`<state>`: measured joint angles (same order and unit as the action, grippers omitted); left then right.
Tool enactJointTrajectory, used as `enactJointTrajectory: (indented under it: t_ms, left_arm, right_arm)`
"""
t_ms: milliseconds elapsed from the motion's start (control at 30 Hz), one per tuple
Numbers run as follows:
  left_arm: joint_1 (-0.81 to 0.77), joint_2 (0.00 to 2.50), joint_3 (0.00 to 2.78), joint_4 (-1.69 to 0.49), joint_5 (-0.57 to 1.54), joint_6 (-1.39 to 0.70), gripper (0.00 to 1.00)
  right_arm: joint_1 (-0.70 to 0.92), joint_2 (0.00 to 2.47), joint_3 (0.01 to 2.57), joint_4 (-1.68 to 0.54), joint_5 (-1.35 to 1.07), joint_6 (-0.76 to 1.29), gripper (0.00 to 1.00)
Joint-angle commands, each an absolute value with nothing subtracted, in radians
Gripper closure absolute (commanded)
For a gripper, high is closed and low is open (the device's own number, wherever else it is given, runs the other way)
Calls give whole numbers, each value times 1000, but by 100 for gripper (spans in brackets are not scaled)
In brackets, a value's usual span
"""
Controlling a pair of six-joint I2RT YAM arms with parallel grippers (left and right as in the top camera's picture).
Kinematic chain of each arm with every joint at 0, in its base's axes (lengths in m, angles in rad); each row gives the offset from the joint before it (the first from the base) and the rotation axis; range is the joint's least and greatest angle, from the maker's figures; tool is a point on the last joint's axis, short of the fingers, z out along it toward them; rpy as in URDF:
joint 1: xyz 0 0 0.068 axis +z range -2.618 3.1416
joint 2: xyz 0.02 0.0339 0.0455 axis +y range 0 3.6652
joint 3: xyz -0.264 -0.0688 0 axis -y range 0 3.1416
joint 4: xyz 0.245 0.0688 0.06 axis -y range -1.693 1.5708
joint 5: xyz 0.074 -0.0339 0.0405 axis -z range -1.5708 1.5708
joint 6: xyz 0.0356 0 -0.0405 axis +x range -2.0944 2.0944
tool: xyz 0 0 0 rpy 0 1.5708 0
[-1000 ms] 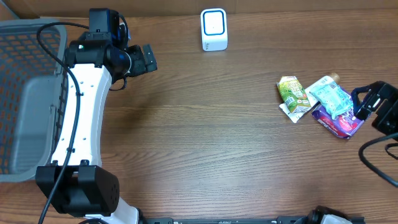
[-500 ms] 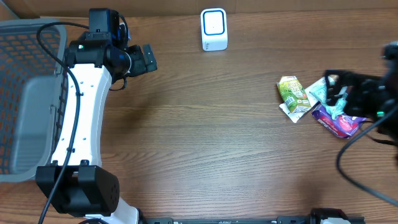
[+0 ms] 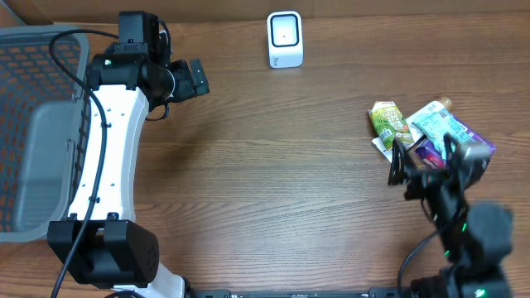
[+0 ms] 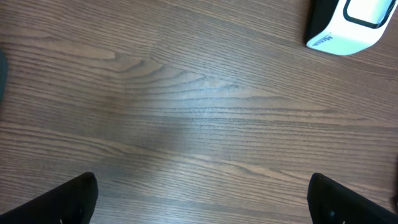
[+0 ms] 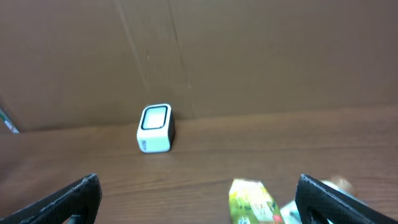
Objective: Scan the item barcode
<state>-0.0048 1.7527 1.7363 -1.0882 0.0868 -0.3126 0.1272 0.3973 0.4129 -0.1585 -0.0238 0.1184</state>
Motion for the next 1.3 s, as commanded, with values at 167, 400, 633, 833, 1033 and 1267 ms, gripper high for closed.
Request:
enactJointTrajectory:
  t_ms: [167, 400, 633, 833, 1033, 1267]
  left_arm:
    - [-12, 1739, 1751, -1088, 94, -321, 0]
    - [-12, 1739, 1751, -1088, 94, -321, 0]
    - [-13, 1739, 1751, -1088, 94, -321, 0]
    - [-13, 1739, 1751, -1088, 94, -321, 0]
    - [-13, 1739, 1751, -1088, 94, -321, 0]
    - [-13, 1739, 1751, -1088, 94, -321, 0]
  right_arm:
    - [132, 40, 106, -113, 29, 113, 0]
    - [131, 2, 22, -107, 128, 113, 0]
    - [97, 3, 8, -76, 41, 78, 0]
    - [52, 3, 8, -80, -28, 78, 0]
    - [52, 3, 8, -80, -28, 78, 0]
    - [52, 3, 8, -80, -28, 78, 0]
